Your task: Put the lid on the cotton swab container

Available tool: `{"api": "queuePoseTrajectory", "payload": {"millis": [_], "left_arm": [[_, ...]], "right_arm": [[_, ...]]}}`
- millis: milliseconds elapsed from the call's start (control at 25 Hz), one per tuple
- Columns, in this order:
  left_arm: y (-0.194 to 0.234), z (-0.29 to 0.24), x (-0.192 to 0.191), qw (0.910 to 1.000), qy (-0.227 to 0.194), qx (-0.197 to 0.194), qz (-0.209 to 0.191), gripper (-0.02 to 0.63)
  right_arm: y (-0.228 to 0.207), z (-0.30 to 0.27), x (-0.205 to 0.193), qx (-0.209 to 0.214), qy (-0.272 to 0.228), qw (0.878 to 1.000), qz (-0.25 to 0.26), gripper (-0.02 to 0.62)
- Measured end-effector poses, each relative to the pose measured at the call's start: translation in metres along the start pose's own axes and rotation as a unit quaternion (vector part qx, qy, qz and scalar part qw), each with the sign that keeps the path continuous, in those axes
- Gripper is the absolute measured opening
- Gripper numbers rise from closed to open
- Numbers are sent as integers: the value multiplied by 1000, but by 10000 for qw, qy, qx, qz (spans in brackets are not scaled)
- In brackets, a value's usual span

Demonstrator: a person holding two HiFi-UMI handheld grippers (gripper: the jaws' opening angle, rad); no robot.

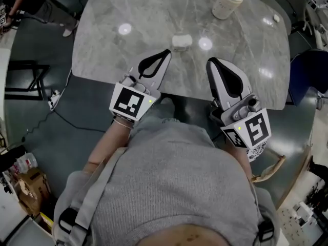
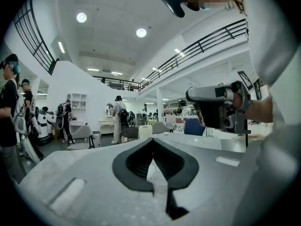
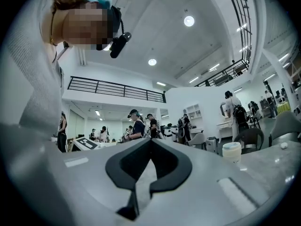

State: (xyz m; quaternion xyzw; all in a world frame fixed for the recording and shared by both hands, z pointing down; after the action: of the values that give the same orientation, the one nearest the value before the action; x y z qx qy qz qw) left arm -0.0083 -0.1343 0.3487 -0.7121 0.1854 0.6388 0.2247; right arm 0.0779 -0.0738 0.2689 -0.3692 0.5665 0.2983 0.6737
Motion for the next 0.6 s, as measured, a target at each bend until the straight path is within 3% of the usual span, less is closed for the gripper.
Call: {"api": "queuePoseTrajectory", "payload": {"millis": [120, 600], "left_arm": [[-24, 15, 17, 9997, -102, -25, -210, -1], [-109, 85, 47, 9990, -347, 272, -95, 0]], "right_arm": [[14, 17, 2, 77, 56, 9999, 45, 2], [83, 95, -6, 280, 155, 9994, 92, 3]]}}
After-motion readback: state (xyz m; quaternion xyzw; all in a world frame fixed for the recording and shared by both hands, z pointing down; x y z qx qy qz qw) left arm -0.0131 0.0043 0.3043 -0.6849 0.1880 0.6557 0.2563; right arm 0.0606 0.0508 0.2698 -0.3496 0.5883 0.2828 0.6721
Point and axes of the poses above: the fingertips, and each gripper's own axes: z backward along the fingers, y to its left, x out of its top, the point moved 1 cm from there along z, backward along the fingers, and after that the axes turned 3 degrees about -z, right-handed, at the moved point
